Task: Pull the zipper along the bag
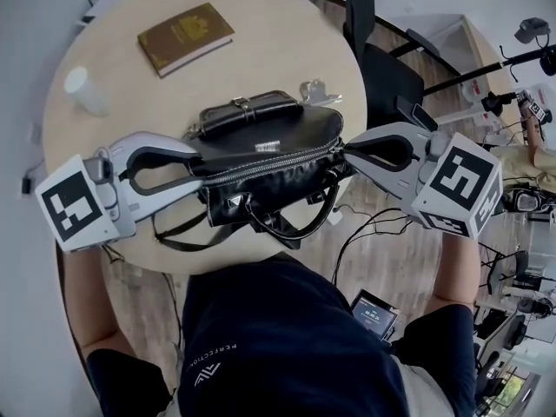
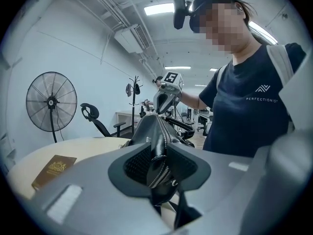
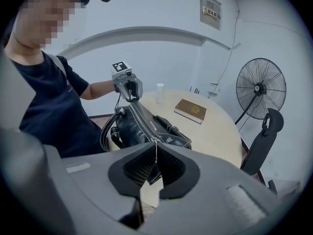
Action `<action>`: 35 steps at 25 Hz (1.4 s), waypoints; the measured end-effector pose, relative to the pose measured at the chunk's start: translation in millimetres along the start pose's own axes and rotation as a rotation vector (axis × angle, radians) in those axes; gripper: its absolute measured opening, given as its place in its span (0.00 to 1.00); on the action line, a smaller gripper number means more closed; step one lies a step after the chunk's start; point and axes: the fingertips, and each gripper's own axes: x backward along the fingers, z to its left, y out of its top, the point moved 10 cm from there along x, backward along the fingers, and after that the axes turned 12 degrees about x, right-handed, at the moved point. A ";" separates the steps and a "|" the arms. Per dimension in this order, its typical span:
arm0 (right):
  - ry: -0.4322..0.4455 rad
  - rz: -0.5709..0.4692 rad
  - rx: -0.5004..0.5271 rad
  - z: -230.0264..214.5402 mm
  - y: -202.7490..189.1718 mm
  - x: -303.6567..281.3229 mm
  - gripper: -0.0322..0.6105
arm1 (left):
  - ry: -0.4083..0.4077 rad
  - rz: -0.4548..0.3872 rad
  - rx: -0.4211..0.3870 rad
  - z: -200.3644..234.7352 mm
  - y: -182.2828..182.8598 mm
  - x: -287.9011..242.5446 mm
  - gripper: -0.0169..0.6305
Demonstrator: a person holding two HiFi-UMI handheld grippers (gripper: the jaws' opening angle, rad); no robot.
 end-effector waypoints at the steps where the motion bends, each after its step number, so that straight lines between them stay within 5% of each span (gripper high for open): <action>1: -0.002 -0.003 0.000 -0.2 -1.1 -0.1 0.07 | 0.001 0.000 0.004 -0.1 0.0 0.4 0.20; 25: -0.043 -0.264 -0.014 -2.9 -32.5 -13.8 0.08 | 0.178 0.083 0.005 -11.6 11.9 -2.5 0.21; 35: -0.106 -0.286 -0.008 -2.9 -33.0 -12.1 0.12 | 0.293 -0.090 0.050 -12.9 35.7 10.3 0.15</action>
